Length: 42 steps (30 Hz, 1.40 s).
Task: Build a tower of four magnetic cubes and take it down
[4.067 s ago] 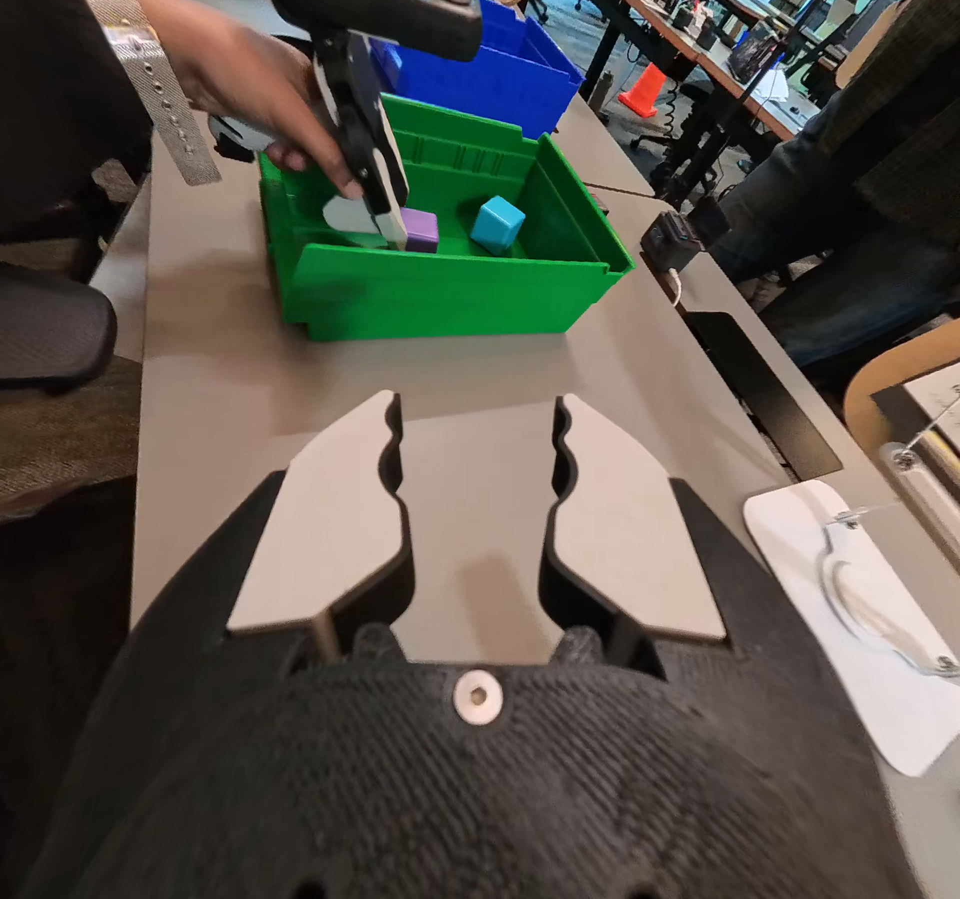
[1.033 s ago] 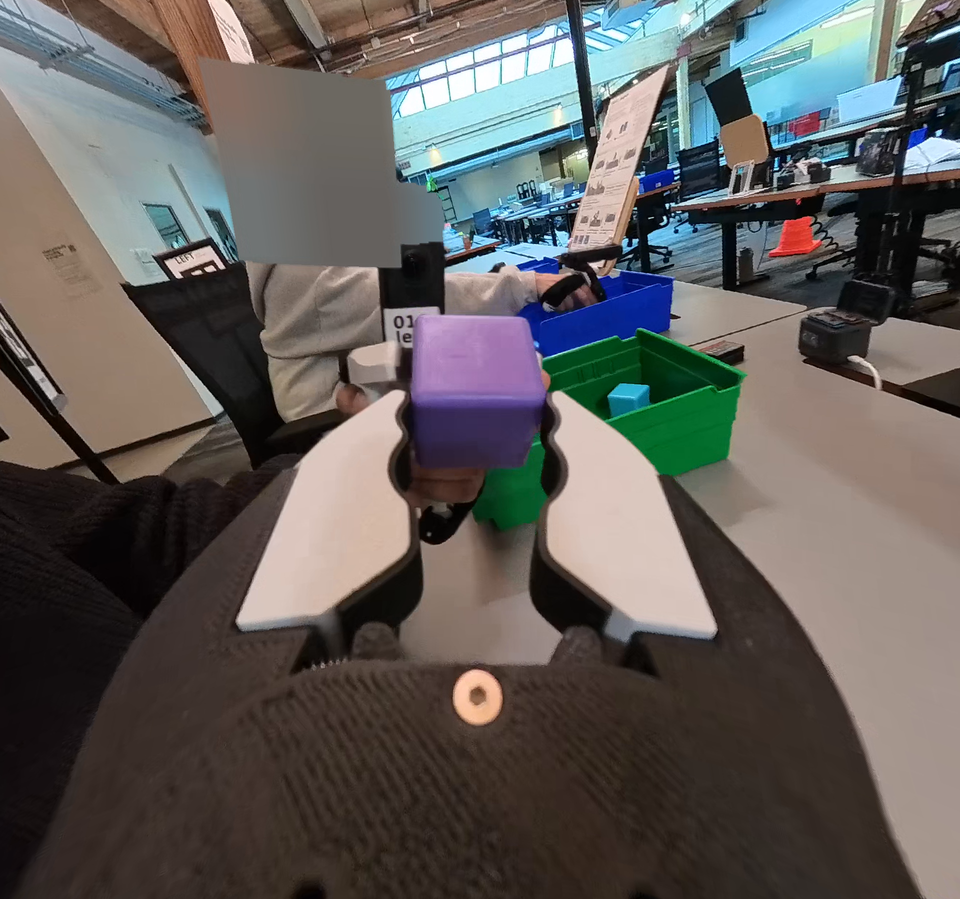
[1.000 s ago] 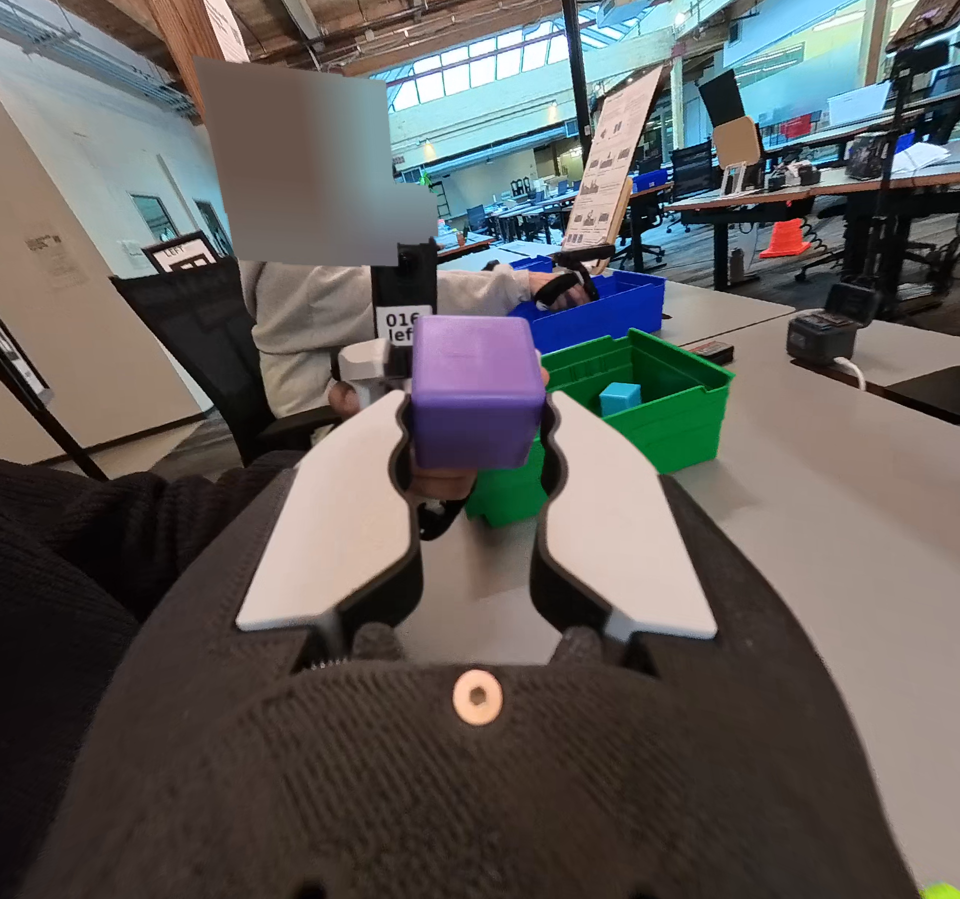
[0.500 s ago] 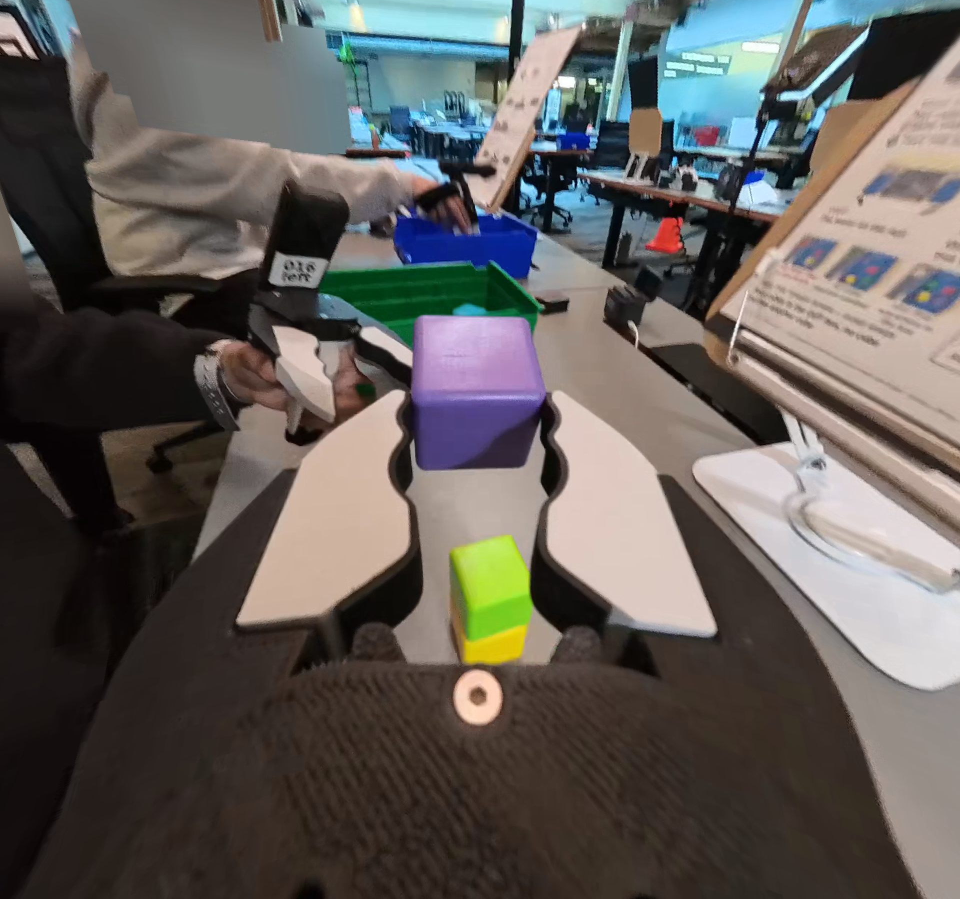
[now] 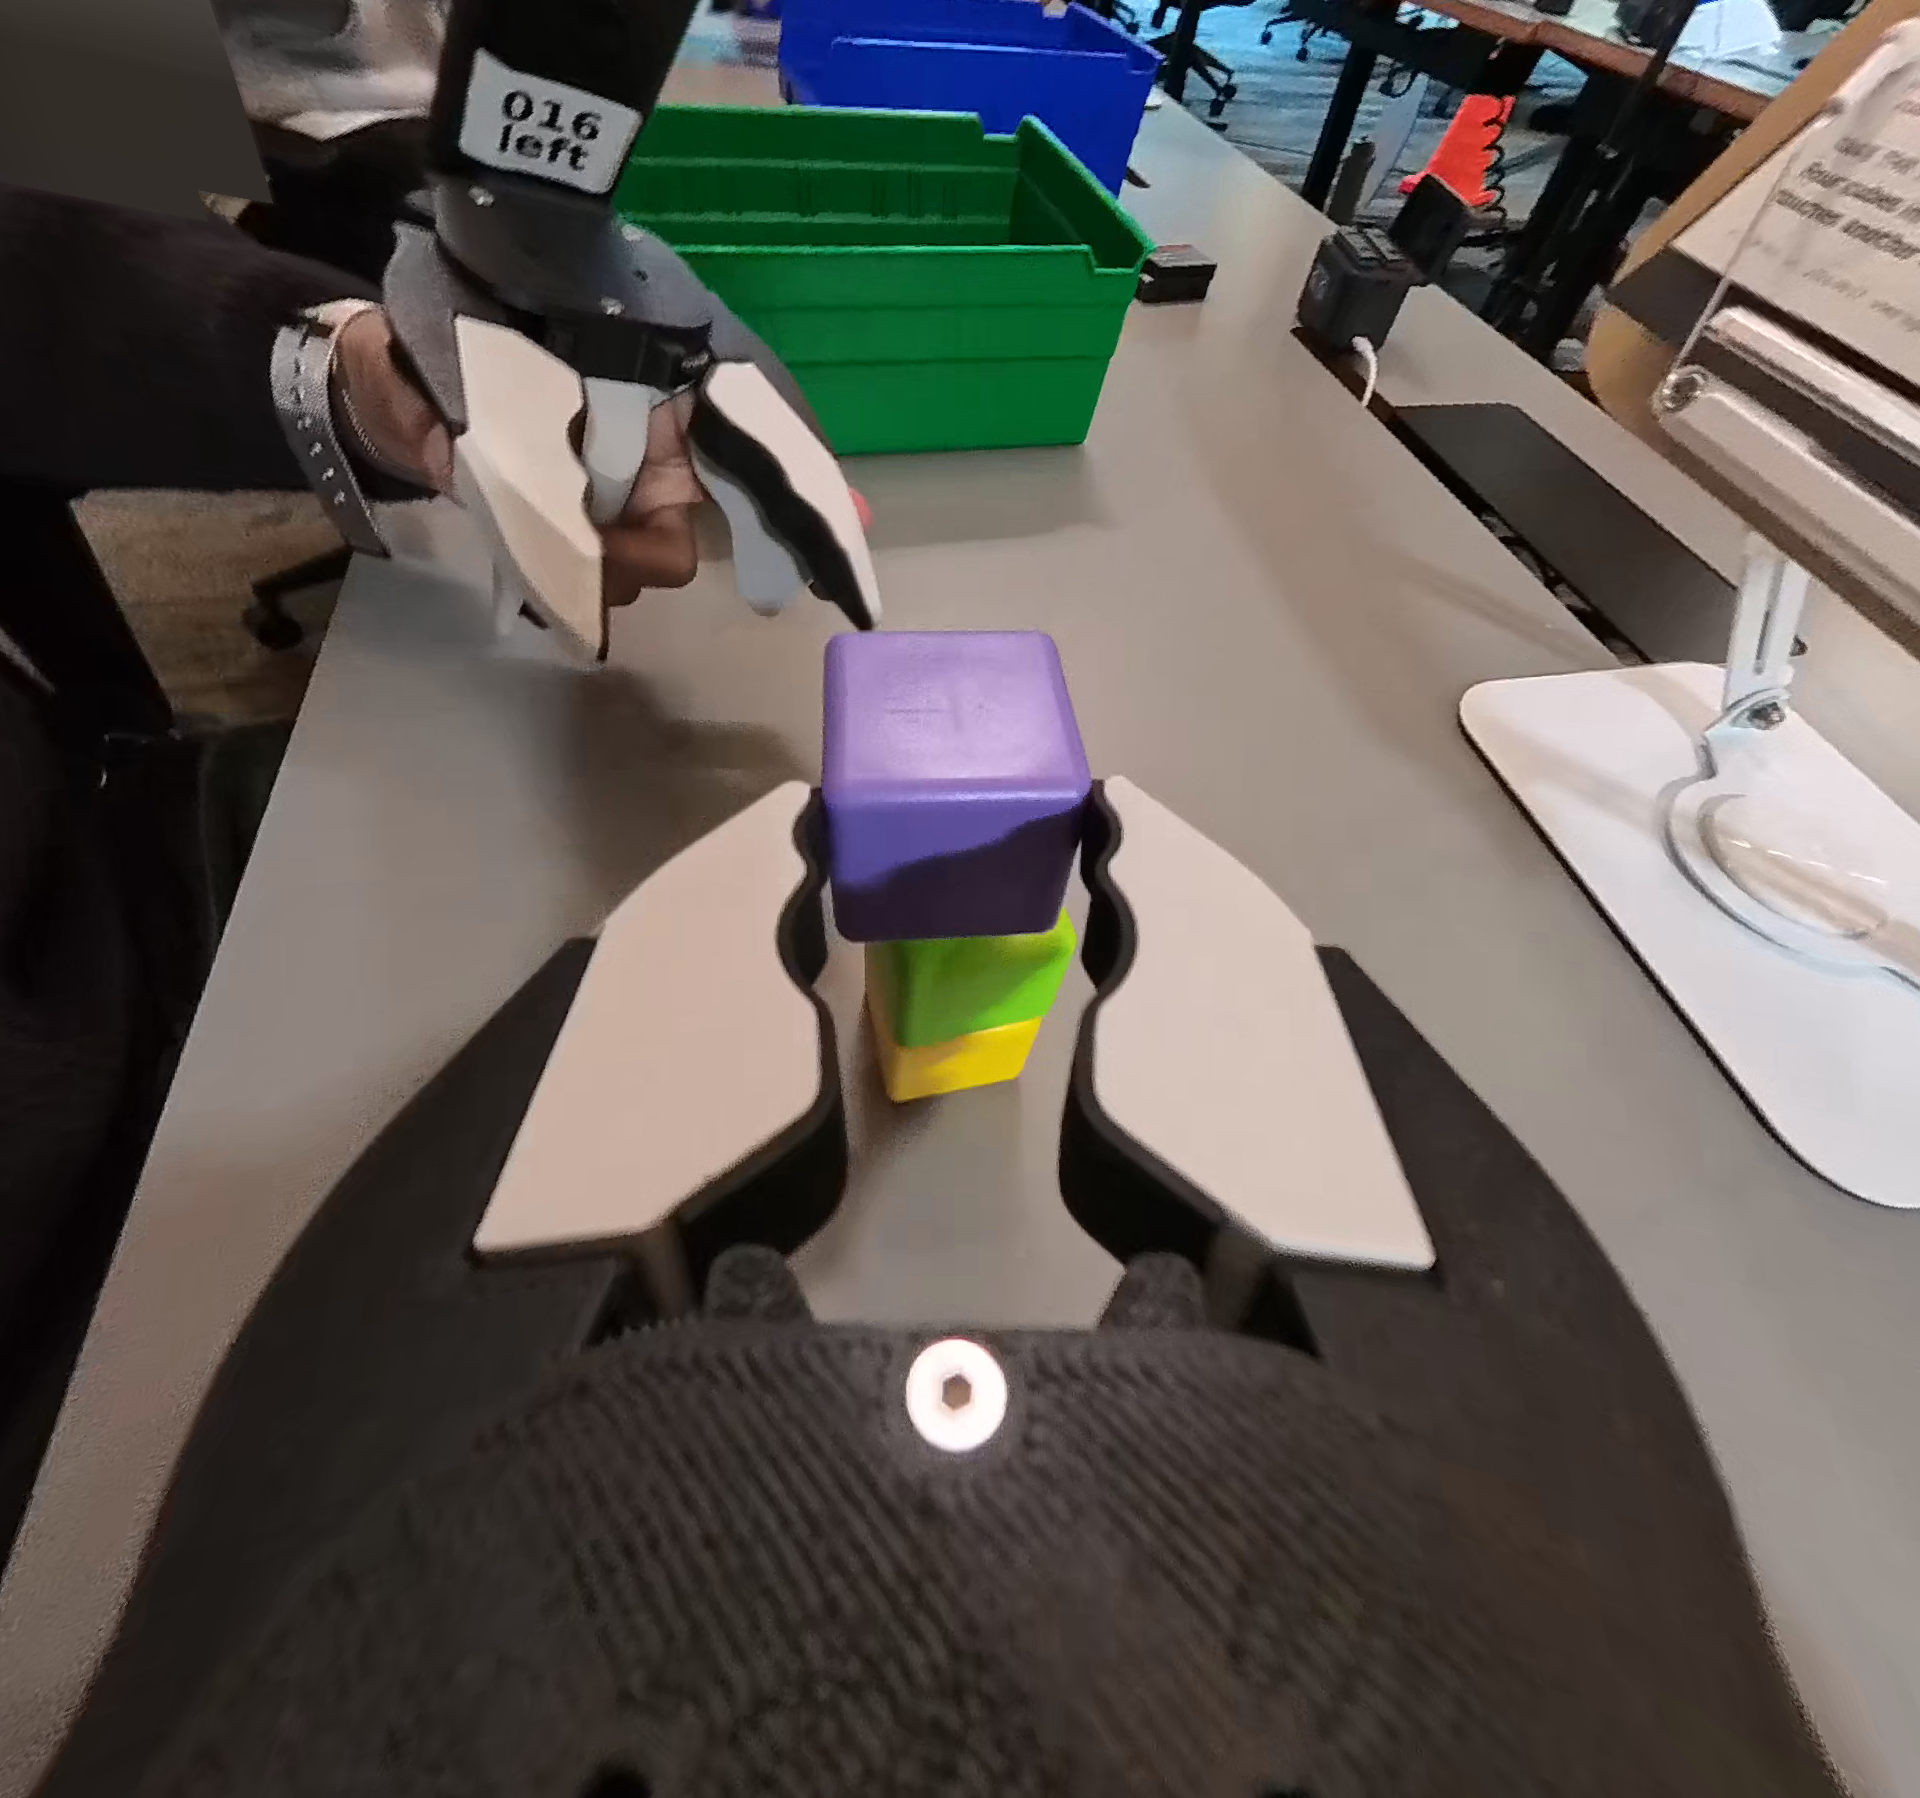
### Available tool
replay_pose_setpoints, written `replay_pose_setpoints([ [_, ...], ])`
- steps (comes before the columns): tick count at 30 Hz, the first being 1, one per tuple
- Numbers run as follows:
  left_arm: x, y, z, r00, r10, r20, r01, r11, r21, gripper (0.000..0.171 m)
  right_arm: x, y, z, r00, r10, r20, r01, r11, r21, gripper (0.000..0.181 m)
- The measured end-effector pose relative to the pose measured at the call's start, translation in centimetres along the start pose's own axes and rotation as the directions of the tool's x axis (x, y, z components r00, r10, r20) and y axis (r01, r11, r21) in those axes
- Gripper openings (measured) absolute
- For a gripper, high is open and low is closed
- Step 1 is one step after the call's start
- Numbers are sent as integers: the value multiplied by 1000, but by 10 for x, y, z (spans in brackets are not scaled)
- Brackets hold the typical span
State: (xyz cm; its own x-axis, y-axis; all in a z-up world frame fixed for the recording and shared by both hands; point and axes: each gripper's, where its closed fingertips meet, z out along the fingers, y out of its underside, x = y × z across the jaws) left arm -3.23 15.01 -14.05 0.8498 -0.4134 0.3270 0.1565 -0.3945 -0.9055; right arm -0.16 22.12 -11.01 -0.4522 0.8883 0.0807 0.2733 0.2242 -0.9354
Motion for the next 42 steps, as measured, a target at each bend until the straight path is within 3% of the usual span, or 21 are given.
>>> replay_pose_setpoints([
  [6,-2,1,-2,999,-45,-23,46,999,11,75,-5,0,-1,996,-71,58,70,997,27,48],
  [27,4,8,-10,999,-36,-10,36,999,-2,75,1,16,12,992,-9,130,9,1000,2,48],
  [36,4,9,-9,999,-36,-14,36,999,-8,75,3,16,11,996,-15,85,14,1000,16,49],
  [42,4,9,-9,999,-34,-13,34,999,-11,75,4,13,10,999,-19,41,18,1000,26,60],
])
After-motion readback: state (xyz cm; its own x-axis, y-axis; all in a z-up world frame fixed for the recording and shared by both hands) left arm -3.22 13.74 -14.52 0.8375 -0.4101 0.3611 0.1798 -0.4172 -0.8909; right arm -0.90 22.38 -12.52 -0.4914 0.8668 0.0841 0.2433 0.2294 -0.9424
